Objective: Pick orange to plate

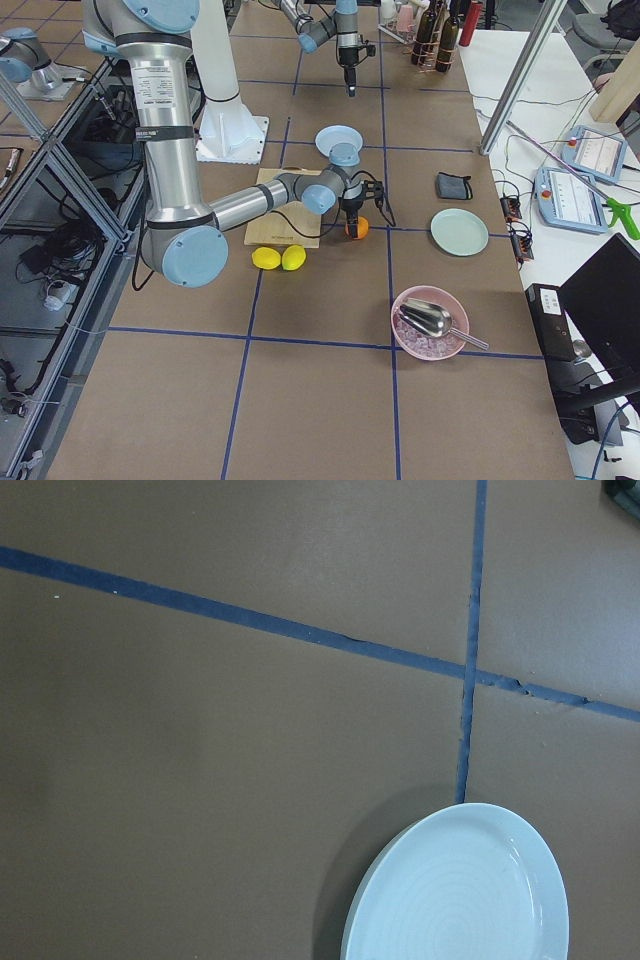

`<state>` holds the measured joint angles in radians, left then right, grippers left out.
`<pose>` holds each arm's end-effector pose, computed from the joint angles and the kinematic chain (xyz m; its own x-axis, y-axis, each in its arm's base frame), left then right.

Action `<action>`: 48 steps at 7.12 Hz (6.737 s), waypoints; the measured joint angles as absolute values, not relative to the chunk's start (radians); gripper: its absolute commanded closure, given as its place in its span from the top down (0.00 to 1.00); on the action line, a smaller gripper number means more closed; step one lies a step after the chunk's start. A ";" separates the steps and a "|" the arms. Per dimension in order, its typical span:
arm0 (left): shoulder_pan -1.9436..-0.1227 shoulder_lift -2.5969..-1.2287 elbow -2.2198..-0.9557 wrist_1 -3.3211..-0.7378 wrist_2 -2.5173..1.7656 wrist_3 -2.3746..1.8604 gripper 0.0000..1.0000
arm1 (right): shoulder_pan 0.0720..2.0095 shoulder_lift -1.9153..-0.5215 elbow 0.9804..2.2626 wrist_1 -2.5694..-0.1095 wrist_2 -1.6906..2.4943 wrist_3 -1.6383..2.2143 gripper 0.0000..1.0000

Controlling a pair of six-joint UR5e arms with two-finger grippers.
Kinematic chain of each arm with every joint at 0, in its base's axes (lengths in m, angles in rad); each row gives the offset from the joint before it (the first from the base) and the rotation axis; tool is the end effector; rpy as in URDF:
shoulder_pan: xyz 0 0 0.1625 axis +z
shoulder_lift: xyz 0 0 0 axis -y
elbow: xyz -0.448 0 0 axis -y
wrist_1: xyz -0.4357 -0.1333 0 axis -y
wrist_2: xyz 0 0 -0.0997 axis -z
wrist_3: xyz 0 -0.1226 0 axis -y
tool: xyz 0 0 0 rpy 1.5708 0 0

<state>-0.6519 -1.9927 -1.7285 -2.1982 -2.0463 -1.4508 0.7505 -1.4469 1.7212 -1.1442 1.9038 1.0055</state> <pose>0.4980 -0.4771 0.2782 0.3047 -0.0986 -0.9473 0.1640 0.9852 -0.0498 -0.3940 -0.4949 0.5133 0.7347 -0.0071 0.6784 -0.1147 0.9843 0.1345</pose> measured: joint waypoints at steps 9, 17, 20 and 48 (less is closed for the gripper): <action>-0.912 -1.650 -2.006 -2.203 -2.062 -1.046 0.99 | 0.502 -1.021 1.720 -1.299 1.802 1.414 0.00; -0.937 -1.609 -2.006 -2.204 -2.062 -0.971 0.99 | 0.395 -0.872 1.557 -1.296 1.684 1.464 1.00; -0.937 -1.604 -2.000 -2.204 -2.061 -0.970 0.99 | 0.403 -0.869 1.591 -1.301 1.657 1.460 1.00; -1.615 -1.506 -1.721 -1.403 -2.404 0.247 1.00 | 1.503 -1.517 1.762 -1.801 2.357 -0.097 1.00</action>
<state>-1.6148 -1.5064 -1.7206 -1.4027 -2.4043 0.2466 1.5033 -1.5167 1.7615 -1.8011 2.3571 -0.0972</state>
